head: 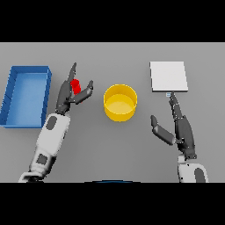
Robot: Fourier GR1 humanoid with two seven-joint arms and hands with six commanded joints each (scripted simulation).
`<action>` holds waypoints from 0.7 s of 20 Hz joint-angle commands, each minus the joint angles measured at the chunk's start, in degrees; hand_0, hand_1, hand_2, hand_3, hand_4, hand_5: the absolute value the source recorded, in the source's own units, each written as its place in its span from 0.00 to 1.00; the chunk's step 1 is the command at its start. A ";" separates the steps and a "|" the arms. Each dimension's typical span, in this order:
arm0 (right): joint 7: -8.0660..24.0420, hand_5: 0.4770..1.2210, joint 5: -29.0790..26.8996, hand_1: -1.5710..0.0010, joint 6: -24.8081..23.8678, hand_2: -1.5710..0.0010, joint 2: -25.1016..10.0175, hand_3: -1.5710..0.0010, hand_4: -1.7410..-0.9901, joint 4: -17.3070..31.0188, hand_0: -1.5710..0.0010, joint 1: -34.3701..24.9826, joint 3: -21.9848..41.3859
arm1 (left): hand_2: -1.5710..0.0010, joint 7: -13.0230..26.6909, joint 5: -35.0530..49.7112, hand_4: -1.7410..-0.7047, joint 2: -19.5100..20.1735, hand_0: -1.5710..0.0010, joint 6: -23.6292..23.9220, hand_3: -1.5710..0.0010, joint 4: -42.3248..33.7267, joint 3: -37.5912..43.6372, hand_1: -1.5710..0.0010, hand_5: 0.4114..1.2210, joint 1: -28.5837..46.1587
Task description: Pick up the red beaker and tilt it to pour out 1 green nut into yellow bowl. Pick up the yellow bowl and place it on the metallic measuring scale.
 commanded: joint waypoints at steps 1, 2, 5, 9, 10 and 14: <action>0.46 0.29 0.20 1.00 -0.28 1.00 0.00 1.00 0.65 0.31 1.00 -0.14 -0.15 | 0.90 -0.65 0.09 0.40 -0.28 0.94 1.03 0.97 1.13 0.60 0.91 0.41 -0.63; 0.16 0.29 0.26 1.00 -0.05 1.00 -0.33 1.00 0.65 0.18 1.00 0.06 -0.13 | 0.77 -1.24 0.54 0.37 -0.67 0.79 1.70 0.86 1.87 1.29 0.77 0.44 -1.15; -0.15 0.29 0.87 1.00 -0.12 1.00 -0.46 1.00 0.67 0.38 1.00 0.17 0.13 | 0.40 -5.01 0.38 0.20 -1.05 0.41 2.22 0.52 4.26 2.04 0.39 0.71 -1.98; -0.08 0.28 0.43 1.00 -0.29 1.00 0.35 1.00 0.68 0.96 1.00 -0.55 0.16 | 0.16 -6.42 1.67 0.13 -1.56 0.17 1.98 0.23 5.88 3.10 0.16 0.87 -3.35; -0.23 0.27 0.91 1.00 -0.51 1.00 0.37 1.00 0.70 0.07 1.00 -0.18 0.50 | 0.13 -6.01 1.93 0.10 -1.62 0.13 2.61 0.19 5.88 3.40 0.13 0.88 -3.53; -0.05 0.26 1.62 1.00 -0.92 1.00 -0.19 1.00 0.75 0.89 1.00 -0.63 0.15 | 0.05 -4.77 1.71 0.04 -0.84 0.05 3.13 0.08 3.24 2.54 0.05 0.88 -4.33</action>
